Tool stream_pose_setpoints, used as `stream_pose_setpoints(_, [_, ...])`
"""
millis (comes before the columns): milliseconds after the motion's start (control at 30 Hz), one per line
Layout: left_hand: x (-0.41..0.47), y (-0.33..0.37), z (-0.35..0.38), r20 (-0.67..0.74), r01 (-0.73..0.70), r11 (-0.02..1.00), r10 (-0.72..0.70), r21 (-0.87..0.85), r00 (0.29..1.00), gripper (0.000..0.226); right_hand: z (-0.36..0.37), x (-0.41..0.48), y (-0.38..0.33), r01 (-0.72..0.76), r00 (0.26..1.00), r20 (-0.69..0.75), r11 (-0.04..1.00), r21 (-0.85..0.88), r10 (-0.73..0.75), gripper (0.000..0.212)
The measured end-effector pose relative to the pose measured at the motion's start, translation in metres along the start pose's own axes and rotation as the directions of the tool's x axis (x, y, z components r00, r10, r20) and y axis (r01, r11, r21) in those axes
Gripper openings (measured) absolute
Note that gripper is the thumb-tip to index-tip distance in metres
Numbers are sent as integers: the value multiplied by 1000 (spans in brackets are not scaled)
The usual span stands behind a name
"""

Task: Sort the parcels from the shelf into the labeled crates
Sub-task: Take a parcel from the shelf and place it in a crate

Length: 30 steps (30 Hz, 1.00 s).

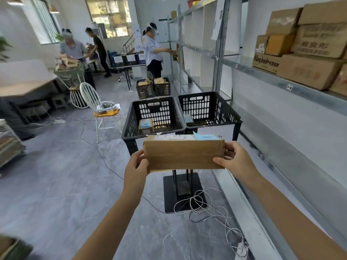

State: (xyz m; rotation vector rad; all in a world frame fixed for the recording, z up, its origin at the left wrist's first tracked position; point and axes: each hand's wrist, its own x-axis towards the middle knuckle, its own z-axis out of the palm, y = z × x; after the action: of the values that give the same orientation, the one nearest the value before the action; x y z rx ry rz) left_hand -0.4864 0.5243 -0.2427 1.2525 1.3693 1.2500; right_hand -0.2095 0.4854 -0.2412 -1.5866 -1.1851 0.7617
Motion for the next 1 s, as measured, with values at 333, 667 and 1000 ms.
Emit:
stream_pose_setpoints(333, [12, -3, 45, -50, 58, 994, -64, -97, 997, 25, -20, 35, 26, 31, 999, 13, 999, 13, -31, 53])
stream_pose_setpoints(667, [71, -16, 56, 178, 260, 911, -211, -321, 961, 33, -14, 76, 32, 73, 996, -50, 997, -23, -74, 56])
stream_pose_setpoints(1000, [147, -9, 48, 275, 338, 835, -234, -435, 932, 52, 26, 156, -33, -160, 986, -37, 982, 96, 164, 58])
